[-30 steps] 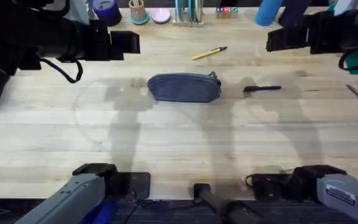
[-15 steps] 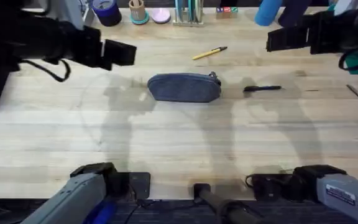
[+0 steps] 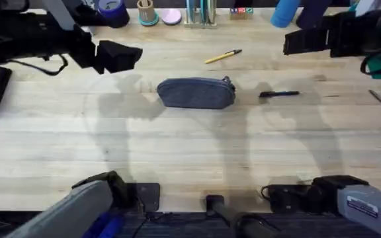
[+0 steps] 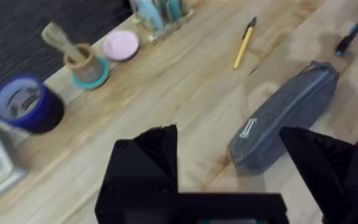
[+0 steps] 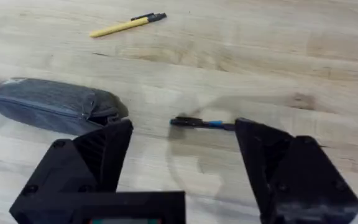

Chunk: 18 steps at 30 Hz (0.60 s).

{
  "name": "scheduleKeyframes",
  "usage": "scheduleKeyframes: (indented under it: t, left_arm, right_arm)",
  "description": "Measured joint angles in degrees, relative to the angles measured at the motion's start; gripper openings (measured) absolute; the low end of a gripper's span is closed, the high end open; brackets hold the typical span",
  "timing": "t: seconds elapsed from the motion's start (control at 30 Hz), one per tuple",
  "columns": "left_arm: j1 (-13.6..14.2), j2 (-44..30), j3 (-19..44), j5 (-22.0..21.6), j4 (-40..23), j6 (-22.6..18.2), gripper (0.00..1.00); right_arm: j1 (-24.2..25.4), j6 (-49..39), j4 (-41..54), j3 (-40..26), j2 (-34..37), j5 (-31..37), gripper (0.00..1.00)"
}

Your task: Unzip the bag, pick up the pens from the table one at a time and place them inside, then zip the bag closed.

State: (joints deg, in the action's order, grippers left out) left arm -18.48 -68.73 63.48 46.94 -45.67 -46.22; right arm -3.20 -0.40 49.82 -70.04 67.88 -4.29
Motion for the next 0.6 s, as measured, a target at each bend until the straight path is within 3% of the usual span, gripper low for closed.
scheduleKeyframes:
  t: [0.27, 0.6]
  left_arm:
    - [0.0, -11.1, 0.0, 7.8, 4.5, -3.2, 0.991]
    - [0.0, -20.8, 0.0, 17.7, 4.6, -16.3, 0.991]
  right_arm:
    - [0.0, 0.0, 0.0, 0.0, 0.0, 0.0, 0.997]
    - [0.0, 0.0, -0.1, 0.0, 0.0, 0.0, 0.997]
